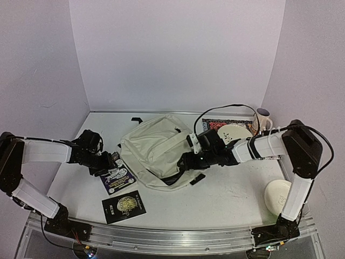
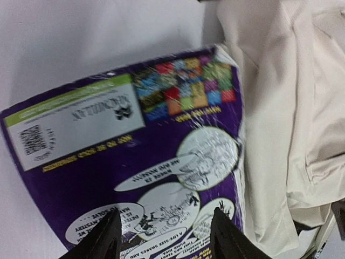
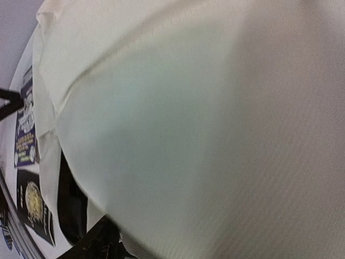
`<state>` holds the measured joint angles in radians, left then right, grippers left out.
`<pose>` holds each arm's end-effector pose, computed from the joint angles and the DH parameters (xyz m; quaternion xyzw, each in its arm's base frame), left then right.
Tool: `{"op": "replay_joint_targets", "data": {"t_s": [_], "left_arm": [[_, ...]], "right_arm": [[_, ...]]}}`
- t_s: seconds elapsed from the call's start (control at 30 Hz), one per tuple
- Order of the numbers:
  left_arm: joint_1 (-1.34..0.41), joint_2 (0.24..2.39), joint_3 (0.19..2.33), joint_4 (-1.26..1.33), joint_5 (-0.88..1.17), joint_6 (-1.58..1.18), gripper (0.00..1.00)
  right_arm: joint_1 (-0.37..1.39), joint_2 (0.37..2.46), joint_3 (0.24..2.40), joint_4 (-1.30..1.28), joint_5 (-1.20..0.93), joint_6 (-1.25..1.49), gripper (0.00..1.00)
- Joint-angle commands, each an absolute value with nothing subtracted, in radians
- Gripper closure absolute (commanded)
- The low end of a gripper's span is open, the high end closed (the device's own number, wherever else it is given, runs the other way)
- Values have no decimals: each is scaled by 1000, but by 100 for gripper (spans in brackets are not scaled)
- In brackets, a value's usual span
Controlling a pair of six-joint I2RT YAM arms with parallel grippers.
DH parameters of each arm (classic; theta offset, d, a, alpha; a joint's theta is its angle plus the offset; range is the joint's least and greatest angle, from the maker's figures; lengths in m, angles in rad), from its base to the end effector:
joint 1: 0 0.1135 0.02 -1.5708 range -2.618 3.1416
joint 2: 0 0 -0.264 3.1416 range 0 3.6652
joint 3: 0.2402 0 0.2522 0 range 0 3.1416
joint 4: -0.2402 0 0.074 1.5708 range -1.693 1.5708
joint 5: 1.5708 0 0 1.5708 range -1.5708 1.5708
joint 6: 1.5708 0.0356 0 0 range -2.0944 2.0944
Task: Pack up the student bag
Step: Move the book to the center of the board.
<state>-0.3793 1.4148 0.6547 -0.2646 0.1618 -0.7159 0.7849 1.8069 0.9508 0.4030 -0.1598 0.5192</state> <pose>0.2343 -0.0996 0.1557 -0.1393 0.9499 -0.2064 0.1890 0.2689 0.2766 0.1767 -0.1539 0.8321 0.3745 0.3790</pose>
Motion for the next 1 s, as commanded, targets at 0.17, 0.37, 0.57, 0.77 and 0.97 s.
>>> {"op": "replay_joint_targets", "data": {"t_s": [0.17, 0.37, 0.57, 0.77, 0.97], "left_arm": [[-569, 1390, 614, -250, 252, -873, 48], [-647, 1337, 653, -239, 240, -888, 45], [-548, 1334, 769, -437, 87, -741, 31], [-318, 1464, 858, -456, 83, -583, 26], [-242, 1638, 995, -456, 100, -508, 24]], "right_arm": [[749, 1966, 1237, 463, -134, 458, 34], [749, 1885, 1172, 431, -170, 439, 26], [749, 1721, 1008, 424, -165, 440, 19], [757, 1609, 890, 428, -207, 462, 14], [803, 1560, 795, 467, -247, 497, 10]]}}
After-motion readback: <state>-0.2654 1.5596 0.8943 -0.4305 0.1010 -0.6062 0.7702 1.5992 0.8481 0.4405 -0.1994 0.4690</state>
